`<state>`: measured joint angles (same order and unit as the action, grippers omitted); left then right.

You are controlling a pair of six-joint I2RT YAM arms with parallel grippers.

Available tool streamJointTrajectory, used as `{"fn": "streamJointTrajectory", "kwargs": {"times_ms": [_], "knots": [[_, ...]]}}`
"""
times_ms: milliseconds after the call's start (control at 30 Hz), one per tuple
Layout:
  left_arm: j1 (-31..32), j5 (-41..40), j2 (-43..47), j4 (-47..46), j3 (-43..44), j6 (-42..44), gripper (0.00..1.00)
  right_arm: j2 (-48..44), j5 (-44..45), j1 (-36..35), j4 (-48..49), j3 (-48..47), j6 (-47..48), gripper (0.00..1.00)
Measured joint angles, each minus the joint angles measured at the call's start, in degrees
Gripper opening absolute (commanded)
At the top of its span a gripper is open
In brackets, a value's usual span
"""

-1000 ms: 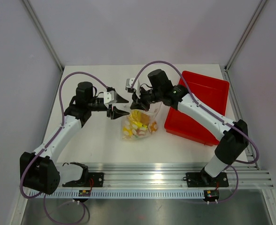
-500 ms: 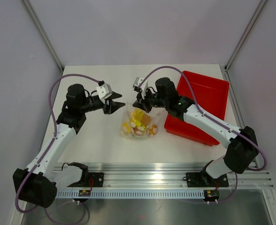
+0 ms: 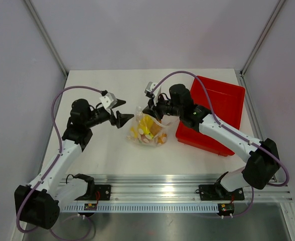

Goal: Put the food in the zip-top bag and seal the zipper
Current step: Zip the zipper food storage bag at the center of the board.

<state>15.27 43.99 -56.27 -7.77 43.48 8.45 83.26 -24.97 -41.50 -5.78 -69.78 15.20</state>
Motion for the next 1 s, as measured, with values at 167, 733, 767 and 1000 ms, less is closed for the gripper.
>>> {"fn": "streamJointTrajectory", "kwargs": {"times_ms": [167,733,767,1000], "knots": [[0.0,3.3,-2.7,-1.3,-0.5,2.1,0.72,0.0,-0.3,0.0,-0.2,0.0,0.0,0.0],[-0.1,14.0,-14.6,2.7,6.0,3.6,0.51,0.0,-1.6,-0.2,-1.7,-0.5,0.0,0.0],[-0.1,14.3,-15.4,3.1,6.5,3.3,0.49,0.0,-1.6,-0.2,-2.0,-0.7,0.0,0.0],[-0.1,16.3,-17.3,2.2,7.4,0.7,0.48,0.1,-1.6,-0.2,-3.9,-2.1,0.3,0.0]]}}
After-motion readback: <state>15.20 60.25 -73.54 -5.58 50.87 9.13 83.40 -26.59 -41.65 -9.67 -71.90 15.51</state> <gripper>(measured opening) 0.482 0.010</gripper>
